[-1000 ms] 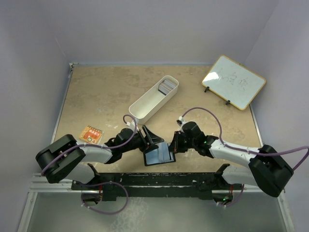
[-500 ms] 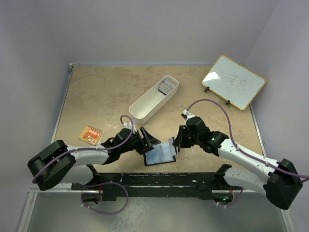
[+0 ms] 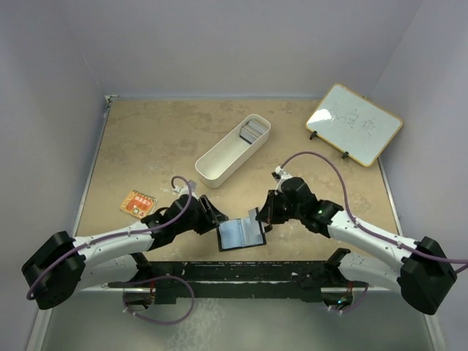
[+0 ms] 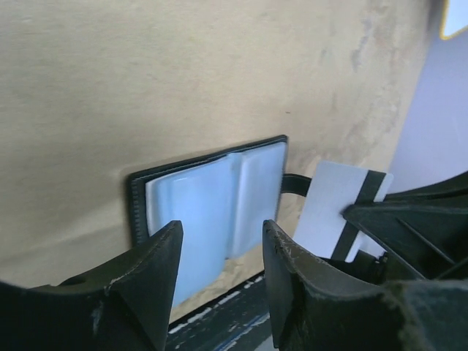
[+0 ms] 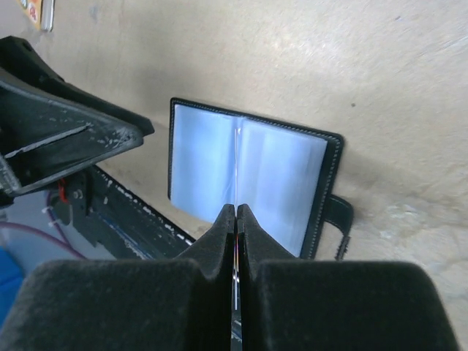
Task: Put the credit cards into the card holder
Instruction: Insert the credit card into the card holder.
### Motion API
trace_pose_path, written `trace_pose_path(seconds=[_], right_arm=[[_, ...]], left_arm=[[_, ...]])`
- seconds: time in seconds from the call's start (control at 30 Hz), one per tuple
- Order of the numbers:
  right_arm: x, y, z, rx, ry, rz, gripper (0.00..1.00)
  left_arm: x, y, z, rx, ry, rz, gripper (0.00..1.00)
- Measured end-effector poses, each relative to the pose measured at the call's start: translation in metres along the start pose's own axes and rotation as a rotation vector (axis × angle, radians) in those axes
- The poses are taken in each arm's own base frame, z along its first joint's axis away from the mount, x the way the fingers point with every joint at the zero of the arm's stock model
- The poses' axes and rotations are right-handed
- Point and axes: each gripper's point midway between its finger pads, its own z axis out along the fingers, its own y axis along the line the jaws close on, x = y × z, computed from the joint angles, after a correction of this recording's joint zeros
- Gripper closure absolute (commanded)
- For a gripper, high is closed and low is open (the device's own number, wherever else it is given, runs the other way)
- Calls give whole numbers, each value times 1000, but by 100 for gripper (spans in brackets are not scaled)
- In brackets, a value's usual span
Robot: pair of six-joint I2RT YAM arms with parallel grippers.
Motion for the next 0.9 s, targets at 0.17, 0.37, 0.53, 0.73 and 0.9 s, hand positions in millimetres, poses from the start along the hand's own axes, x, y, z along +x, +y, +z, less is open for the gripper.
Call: trace_pose_path(seconds=[0.17, 0.37, 0.53, 0.73, 0.9], right_arm=[[20, 0, 19, -58, 62, 52, 100], [32, 4, 37, -112, 115, 90, 100], [39, 5, 46, -141, 138, 108, 100], [52, 2, 54, -156, 186, 133, 100], [57, 5, 57, -193, 204, 147, 100]], left_arm=[[2, 25, -1, -103, 5, 29, 59], [7, 41, 3, -167, 27, 58, 70], [11, 52, 7, -208, 46, 77, 75], [12, 53, 9, -206, 54, 87, 81], [12, 53, 12, -209, 55, 92, 85]])
